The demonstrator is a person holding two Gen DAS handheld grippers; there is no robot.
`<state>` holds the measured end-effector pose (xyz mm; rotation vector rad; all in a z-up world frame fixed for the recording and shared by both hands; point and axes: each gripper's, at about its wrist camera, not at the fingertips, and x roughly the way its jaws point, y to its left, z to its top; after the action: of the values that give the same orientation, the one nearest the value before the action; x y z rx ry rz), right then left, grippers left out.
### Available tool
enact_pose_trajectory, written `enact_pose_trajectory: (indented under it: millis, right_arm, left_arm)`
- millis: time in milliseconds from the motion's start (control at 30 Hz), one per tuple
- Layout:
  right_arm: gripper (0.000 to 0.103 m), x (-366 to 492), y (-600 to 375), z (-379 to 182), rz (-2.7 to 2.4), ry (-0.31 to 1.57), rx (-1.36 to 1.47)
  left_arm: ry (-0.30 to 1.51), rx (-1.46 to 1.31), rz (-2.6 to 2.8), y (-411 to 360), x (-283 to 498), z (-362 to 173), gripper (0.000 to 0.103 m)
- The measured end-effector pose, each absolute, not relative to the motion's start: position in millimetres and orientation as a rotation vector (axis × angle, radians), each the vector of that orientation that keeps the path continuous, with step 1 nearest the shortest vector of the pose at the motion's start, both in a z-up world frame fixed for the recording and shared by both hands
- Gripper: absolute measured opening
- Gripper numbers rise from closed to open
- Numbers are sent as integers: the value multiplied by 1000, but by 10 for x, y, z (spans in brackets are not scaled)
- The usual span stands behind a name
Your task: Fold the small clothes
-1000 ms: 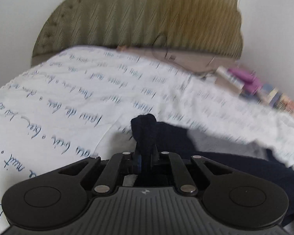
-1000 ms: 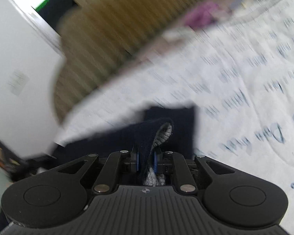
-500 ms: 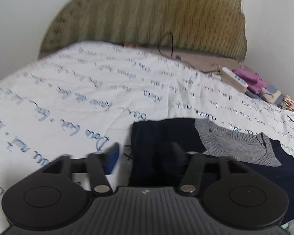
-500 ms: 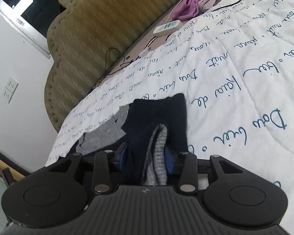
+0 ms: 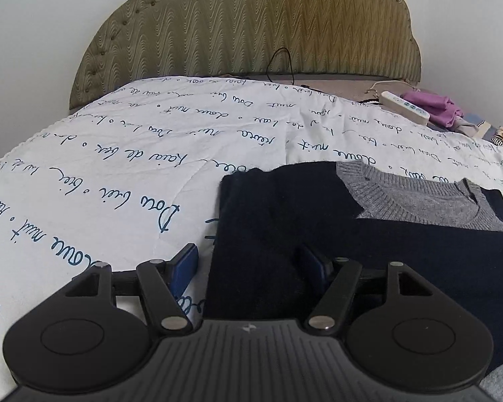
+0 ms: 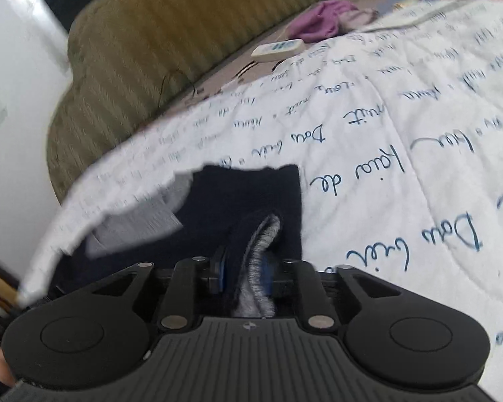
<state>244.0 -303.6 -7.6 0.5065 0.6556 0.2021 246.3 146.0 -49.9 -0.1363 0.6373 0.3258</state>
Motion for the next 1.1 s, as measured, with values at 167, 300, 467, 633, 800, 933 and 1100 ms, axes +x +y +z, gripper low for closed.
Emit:
enact_pose_trajectory:
  millis: [167, 300, 467, 633, 800, 933, 1100]
  right_arm:
    - [32, 2083, -3000, 316, 180, 442, 462]
    - [45, 2152, -2593, 428, 256, 444, 282]
    - [49, 2542, -2203, 79, 212, 587, 126]
    - [47, 2516, -2361, -279, 231, 551, 117]
    - [47, 2479, -2275, -272, 211, 538, 58]
    - [52, 2309, -2183, -121, 155, 538, 10]
    - [81, 1319, -2510, 217, 329, 495, 288]
  left_arm:
    - [505, -139, 446, 1402, 2171, -213, 66]
    - [463, -68, 326, 1159, 2235, -80, 76]
    - [647, 45, 341, 1021, 2619, -416, 76]
    - [657, -49, 309, 1169, 2599, -522, 79]
    - [660, -40, 323, 1147, 2646, -517, 82]
    - [584, -59, 344, 1160, 2312, -345, 82]
    - [371, -288, 246, 1410, 987, 116, 85]
